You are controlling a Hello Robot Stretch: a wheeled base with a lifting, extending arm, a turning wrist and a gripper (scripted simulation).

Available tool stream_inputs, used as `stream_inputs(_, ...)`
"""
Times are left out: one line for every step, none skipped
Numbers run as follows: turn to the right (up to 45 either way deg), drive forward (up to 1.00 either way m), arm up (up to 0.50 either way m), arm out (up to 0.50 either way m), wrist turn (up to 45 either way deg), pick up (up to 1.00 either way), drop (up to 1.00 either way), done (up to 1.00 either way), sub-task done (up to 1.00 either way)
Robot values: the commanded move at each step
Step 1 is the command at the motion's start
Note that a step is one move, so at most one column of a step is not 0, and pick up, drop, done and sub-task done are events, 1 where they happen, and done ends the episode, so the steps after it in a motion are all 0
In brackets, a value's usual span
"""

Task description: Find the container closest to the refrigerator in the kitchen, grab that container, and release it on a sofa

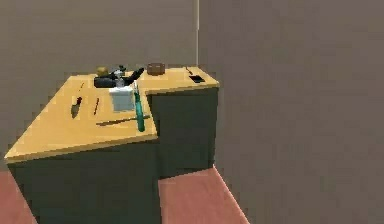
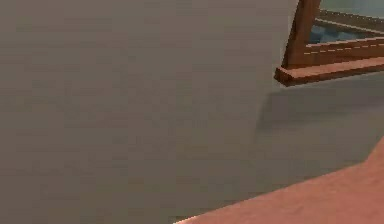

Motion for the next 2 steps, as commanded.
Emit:
stream_inputs(0.0, 0.45, 0.0, 0.0, 0.0, 0.0, 0.0, 0.0, 0.0)
stream_inputs(45.0, 0.0, 0.0, 0.0, 0.0, 0.0, 0.0, 0.0, 0.0)
